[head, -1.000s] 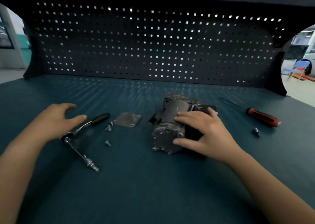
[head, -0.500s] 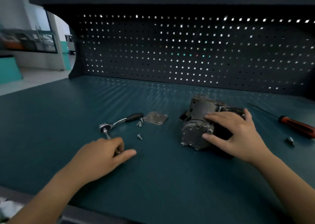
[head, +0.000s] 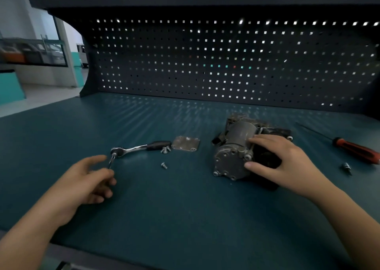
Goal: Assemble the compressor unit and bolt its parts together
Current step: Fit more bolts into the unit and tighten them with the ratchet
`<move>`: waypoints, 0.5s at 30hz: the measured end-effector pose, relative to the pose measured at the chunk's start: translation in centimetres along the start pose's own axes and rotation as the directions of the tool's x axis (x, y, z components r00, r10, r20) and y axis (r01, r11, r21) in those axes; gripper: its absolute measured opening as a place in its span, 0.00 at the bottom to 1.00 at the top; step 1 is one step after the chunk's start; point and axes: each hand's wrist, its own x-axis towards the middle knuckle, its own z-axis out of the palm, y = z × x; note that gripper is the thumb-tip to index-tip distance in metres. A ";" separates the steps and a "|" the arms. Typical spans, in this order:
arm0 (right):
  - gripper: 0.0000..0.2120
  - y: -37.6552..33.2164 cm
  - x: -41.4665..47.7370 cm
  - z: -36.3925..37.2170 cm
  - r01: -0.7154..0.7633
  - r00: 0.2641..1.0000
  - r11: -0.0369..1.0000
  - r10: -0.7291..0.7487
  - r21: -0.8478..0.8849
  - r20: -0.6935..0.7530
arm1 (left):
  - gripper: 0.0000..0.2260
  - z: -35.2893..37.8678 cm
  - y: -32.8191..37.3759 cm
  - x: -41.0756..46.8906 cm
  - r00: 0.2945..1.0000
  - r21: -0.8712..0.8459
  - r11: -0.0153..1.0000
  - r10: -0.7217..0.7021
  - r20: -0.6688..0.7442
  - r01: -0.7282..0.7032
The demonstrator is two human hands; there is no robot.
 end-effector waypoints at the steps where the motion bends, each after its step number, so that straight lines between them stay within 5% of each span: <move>1: 0.34 0.1 0.0 0.0 0.006 1.000 1.000 -0.006 -0.007 0.018 | 0.09 -0.4 0.1 0.3 0.999 -0.098 0.995 -0.028 0.021 0.030; 4: 0.35 0.4 -0.1 0.0 0.015 0.998 0.999 -0.013 -0.033 0.054 | 0.13 -1.7 0.1 0.5 0.985 -0.236 0.969 -0.033 0.168 0.073; 7: 0.36 0.3 0.0 0.0 0.016 0.999 0.999 -0.014 -0.040 0.041 | 0.15 -1.7 -0.6 0.6 0.965 -0.118 0.992 0.067 0.253 -0.039; 11: 0.41 -0.2 0.0 -0.2 -0.024 0.998 1.000 0.025 -0.019 0.058 | 0.18 -0.6 -0.3 2.0 0.887 0.284 0.841 0.445 0.121 -0.461; 15: 0.44 -0.3 0.0 -0.4 -0.068 0.997 0.998 0.069 -0.013 0.032 | 0.11 0.2 1.7 4.7 0.747 0.452 0.701 0.656 -0.107 -0.551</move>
